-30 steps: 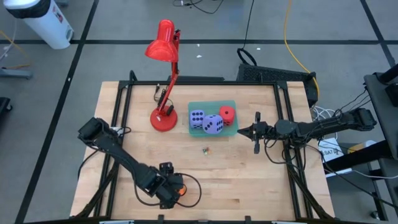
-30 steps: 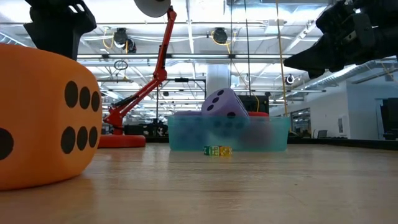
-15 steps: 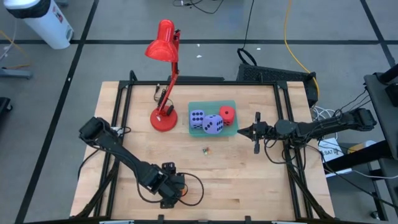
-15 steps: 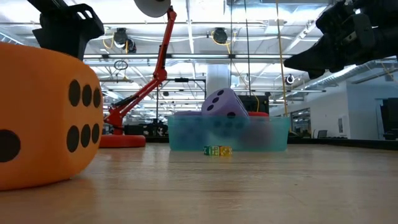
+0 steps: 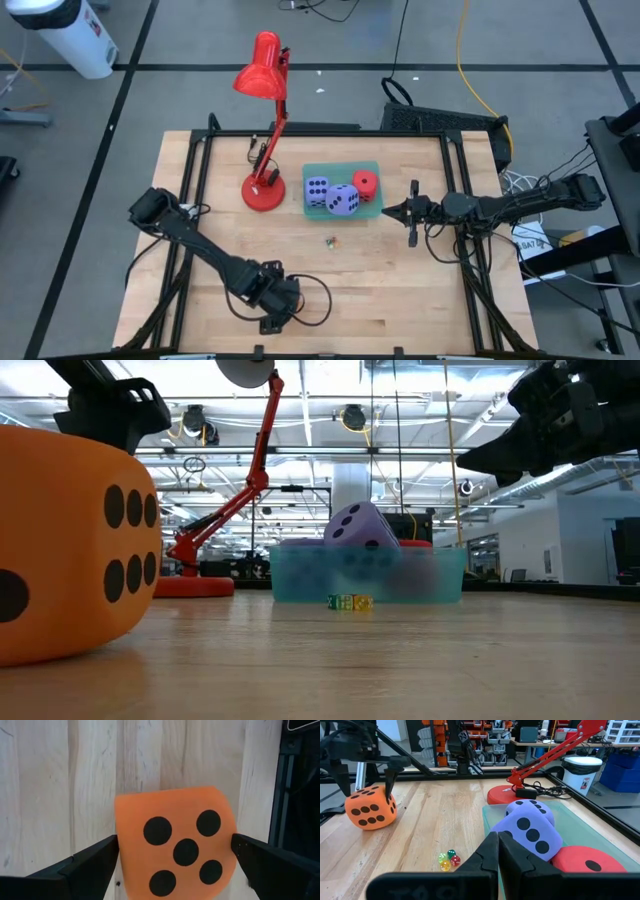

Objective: Pick & Place Dice
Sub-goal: Put the large orange die into the blue bin

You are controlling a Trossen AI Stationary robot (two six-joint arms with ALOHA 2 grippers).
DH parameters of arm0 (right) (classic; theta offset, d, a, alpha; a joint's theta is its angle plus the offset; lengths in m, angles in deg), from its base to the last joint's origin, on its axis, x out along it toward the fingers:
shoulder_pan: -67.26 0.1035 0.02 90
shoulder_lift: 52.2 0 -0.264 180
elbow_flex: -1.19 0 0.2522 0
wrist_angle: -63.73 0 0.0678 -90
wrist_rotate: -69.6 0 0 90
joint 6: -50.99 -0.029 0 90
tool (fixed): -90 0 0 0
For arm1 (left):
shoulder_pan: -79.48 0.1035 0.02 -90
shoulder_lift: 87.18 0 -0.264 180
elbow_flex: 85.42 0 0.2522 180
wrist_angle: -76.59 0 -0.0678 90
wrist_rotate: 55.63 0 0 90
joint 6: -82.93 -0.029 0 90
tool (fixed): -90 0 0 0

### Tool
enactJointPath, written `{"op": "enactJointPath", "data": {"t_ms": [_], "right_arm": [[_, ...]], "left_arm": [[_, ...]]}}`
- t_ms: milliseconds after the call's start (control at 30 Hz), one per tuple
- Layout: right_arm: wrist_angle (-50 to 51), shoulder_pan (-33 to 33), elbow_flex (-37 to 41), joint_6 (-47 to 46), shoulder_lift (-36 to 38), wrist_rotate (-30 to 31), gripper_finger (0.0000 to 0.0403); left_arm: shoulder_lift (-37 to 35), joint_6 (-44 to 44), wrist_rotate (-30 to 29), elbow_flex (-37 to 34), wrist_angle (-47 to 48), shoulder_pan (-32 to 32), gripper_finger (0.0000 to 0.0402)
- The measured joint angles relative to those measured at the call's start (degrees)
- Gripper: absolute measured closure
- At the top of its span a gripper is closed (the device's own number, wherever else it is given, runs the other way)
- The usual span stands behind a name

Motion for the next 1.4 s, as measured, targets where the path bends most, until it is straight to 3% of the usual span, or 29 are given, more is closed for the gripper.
{"op": "enactJointPath", "data": {"t_ms": [233,467,767,1167,1400], "right_arm": [[0.01,0.00,0.00,0.01,0.00,-0.01,0.0403],[-0.10,0.00,0.00,0.00,0.00,0.00,0.0403],[0.03,0.00,0.00,0.02,0.00,0.00,0.0403],[0.47,0.00,0.00,0.01,-0.02,0.00,0.0403],[0.75,0.00,0.00,-0.42,-0.02,0.00,0.0403]], "left_arm": [[0.22,0.84,-0.46,3.01,3.04,-0.32,0.0002],[0.04,1.24,-5.83,7.83,7.34,-2.06,0.0002],[0.04,4.64,-11.80,7.88,10.82,-3.13,0.0002],[5.58,3.17,-10.17,8.24,12.31,-3.50,0.0002],[4.88,2.47,-10.08,8.01,13.29,-1.93,0.0002]]}}
